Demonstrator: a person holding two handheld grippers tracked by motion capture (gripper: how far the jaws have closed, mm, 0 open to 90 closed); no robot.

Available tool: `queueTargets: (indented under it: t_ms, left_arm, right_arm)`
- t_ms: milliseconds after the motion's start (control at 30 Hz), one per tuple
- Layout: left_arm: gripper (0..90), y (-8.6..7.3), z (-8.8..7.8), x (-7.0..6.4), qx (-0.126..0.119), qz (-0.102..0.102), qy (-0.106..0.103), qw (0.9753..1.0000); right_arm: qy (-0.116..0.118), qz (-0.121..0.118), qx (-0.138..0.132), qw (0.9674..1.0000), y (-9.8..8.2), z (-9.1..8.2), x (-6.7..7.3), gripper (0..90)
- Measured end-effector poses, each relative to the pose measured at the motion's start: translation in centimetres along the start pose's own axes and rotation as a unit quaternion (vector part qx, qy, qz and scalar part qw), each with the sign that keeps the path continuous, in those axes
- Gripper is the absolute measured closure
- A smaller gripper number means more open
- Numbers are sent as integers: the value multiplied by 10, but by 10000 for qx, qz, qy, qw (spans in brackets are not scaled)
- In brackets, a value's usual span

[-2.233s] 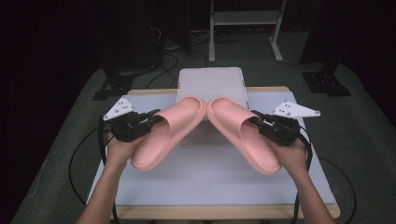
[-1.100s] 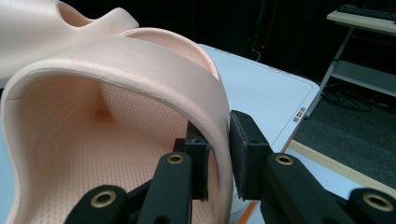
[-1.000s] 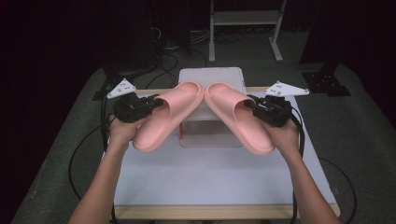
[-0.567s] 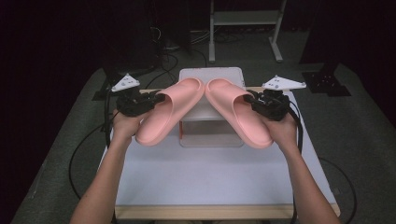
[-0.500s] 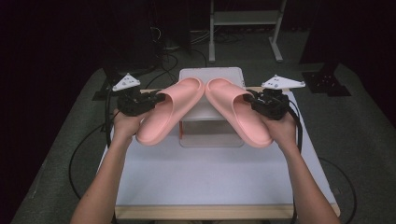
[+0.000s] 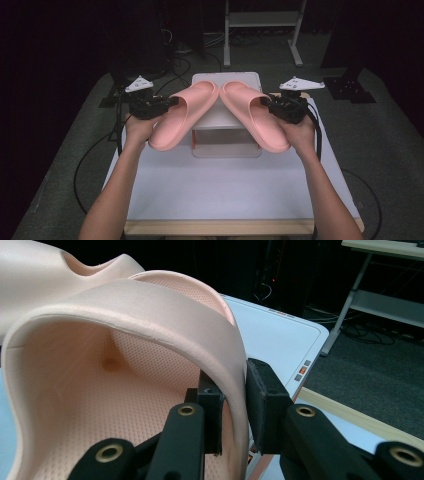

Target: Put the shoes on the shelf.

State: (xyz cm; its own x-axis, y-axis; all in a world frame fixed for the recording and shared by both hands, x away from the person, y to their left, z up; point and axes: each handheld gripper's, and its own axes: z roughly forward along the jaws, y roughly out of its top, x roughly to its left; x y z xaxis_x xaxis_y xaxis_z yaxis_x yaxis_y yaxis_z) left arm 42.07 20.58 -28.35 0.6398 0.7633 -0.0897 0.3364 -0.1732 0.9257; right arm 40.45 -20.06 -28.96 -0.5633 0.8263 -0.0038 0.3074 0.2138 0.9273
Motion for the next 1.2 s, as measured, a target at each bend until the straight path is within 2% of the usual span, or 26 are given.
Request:
queueTargets:
  t_ms: [333, 567, 967, 1200]
  left_arm:
    - [736, 6, 6, 0, 95, 49, 127, 9999]
    - [735, 10, 13, -2, 118, 60, 109, 9999]
    - [711, 18, 21, -3, 134, 15, 182, 9997]
    - [702, 20, 30, -3, 135, -102, 164, 9997]
  right_arm:
    - [-97, 153, 27, 9998, 1, 4, -5, 764]
    - [-187, 116, 17, 9998, 7, 6, -5, 763]
    - [-304, 167, 34, 9994, 9, 11, -8, 751]
    - [-368, 206, 42, 9991, 14, 14, -8, 734]
